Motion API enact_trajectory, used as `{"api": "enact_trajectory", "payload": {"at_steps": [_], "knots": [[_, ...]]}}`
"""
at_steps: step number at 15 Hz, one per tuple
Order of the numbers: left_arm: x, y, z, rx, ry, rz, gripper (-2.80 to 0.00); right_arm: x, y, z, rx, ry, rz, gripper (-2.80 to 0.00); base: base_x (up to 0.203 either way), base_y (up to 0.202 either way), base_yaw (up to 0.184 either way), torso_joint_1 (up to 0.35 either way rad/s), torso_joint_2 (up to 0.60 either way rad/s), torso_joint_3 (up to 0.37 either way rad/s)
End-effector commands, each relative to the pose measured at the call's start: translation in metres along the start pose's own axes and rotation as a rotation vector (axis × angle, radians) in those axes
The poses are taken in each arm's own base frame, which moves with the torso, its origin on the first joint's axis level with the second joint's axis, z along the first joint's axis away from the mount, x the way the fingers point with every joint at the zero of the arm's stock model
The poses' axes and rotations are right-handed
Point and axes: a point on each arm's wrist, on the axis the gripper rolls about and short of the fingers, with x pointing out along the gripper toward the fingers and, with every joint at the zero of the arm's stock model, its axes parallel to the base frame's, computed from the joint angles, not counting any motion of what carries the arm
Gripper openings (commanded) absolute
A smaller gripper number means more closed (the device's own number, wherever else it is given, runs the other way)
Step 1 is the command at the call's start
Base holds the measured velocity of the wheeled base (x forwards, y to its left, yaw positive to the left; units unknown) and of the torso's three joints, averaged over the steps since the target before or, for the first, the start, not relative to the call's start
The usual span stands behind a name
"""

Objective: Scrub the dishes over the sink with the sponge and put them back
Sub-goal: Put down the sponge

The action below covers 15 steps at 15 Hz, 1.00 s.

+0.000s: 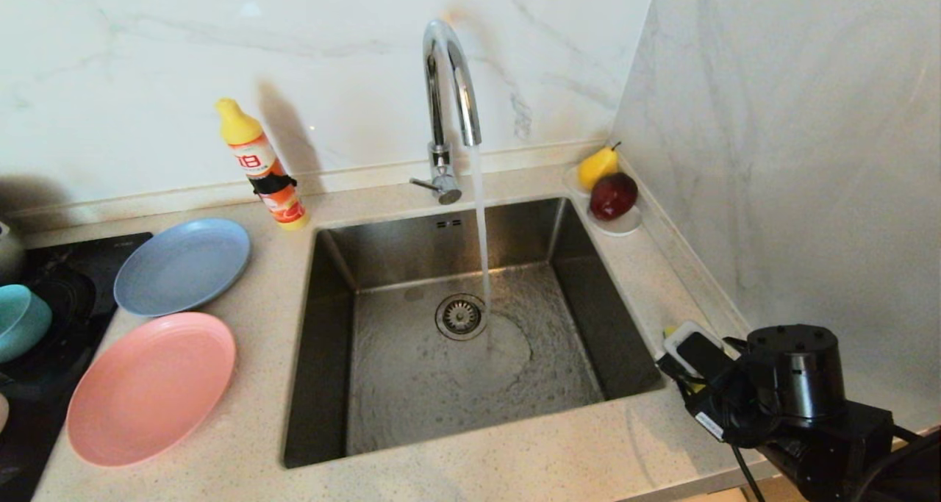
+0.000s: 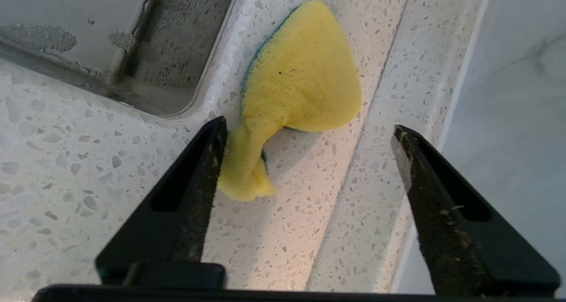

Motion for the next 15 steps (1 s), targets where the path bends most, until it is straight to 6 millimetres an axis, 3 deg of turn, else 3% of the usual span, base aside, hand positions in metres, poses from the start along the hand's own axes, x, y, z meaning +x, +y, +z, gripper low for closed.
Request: {"api": "enact_trajectory", "payload": {"at_steps": [1, 15], "knots": [[0.000, 0.000, -0.001, 0.000, 0.005, 0.000, -2.80, -0.001, -0.004, 0.000, -0.003, -0.003, -0.015, 0.00, 0.000, 0.000, 0.000, 0.000, 0.00, 0.000], [0.000, 0.000, -0.001, 0.000, 0.005, 0.000, -2.80, -0.006, -0.016, -0.001, 0.020, 0.014, -0.077, 0.00, 0.000, 0.000, 0.000, 0.000, 0.00, 0.000]]}}
